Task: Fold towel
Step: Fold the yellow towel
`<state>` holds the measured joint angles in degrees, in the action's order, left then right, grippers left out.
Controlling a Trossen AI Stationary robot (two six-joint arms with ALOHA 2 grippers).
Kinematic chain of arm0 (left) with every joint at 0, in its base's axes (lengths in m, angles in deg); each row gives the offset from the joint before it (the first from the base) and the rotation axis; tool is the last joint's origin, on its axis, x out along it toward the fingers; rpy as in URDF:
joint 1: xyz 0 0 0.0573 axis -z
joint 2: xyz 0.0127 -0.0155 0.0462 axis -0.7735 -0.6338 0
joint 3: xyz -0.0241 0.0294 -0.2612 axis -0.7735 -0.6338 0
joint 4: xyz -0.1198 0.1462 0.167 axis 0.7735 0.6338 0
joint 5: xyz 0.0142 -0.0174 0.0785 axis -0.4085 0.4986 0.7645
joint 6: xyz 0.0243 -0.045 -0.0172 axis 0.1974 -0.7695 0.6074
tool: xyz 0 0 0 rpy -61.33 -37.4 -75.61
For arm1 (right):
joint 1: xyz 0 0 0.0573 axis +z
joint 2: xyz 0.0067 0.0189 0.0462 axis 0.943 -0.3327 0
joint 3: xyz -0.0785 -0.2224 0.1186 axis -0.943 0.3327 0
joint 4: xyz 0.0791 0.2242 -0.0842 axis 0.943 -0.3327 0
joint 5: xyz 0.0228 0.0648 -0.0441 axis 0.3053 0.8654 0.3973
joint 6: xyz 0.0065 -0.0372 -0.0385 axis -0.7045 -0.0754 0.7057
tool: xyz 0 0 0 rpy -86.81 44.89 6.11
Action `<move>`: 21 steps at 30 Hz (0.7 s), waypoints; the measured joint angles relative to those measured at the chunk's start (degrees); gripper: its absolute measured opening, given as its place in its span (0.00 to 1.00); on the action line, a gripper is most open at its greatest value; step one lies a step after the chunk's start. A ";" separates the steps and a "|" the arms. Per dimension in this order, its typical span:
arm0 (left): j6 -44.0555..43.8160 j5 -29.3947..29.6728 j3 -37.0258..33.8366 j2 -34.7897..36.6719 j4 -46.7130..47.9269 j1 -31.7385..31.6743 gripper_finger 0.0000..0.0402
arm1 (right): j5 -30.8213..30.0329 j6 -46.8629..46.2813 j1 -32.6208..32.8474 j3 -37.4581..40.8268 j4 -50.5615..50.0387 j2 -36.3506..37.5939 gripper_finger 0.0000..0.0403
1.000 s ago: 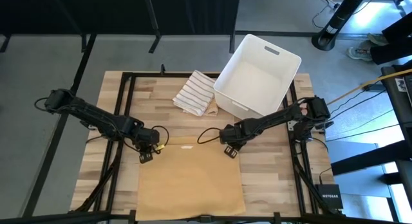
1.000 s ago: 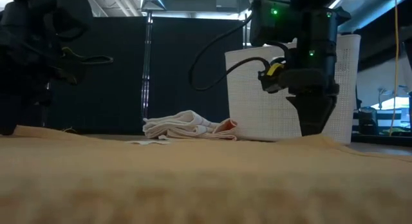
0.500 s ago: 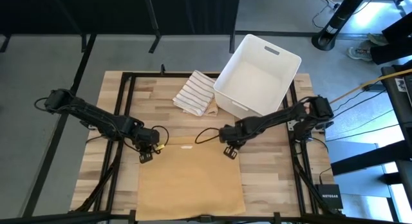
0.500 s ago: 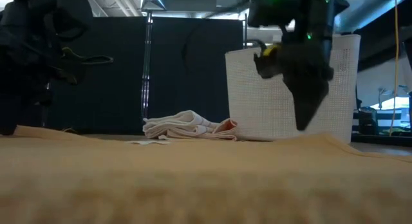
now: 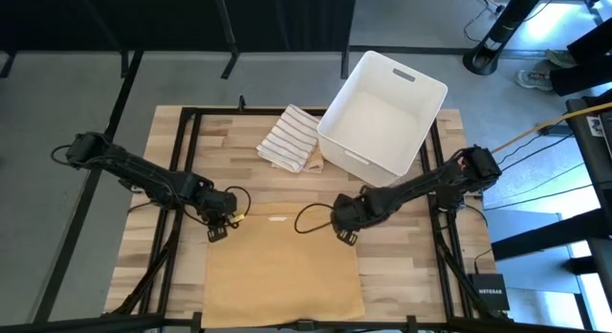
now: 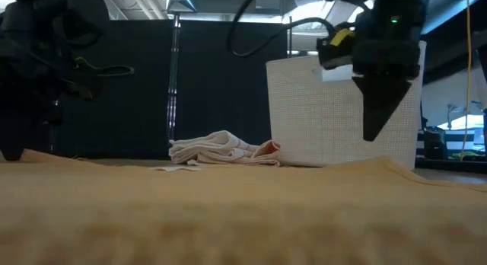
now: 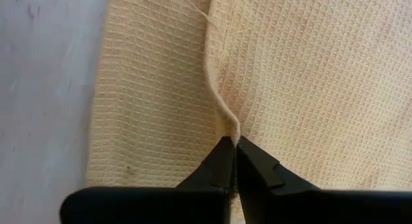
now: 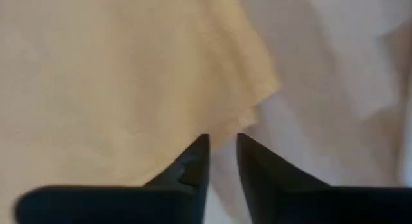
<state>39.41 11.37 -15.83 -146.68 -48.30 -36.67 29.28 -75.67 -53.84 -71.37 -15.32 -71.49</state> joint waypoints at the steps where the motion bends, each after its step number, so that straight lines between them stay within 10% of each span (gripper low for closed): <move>1: -0.02 0.10 0.00 0.00 0.00 0.00 0.01 | -2.15 -0.98 0.91 0.06 -0.83 0.00 0.23; 8: -0.78 0.29 0.00 0.00 -0.02 0.00 0.02 | -9.47 -2.57 8.68 7.11 3.01 0.00 0.39; 21: -1.29 0.54 0.00 0.00 -0.04 0.00 0.01 | -26.21 15.87 13.34 17.09 31.10 -0.07 0.37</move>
<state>38.12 11.91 -15.84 -146.68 -48.34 -36.67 3.07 -59.81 -40.49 -54.28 15.78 -71.56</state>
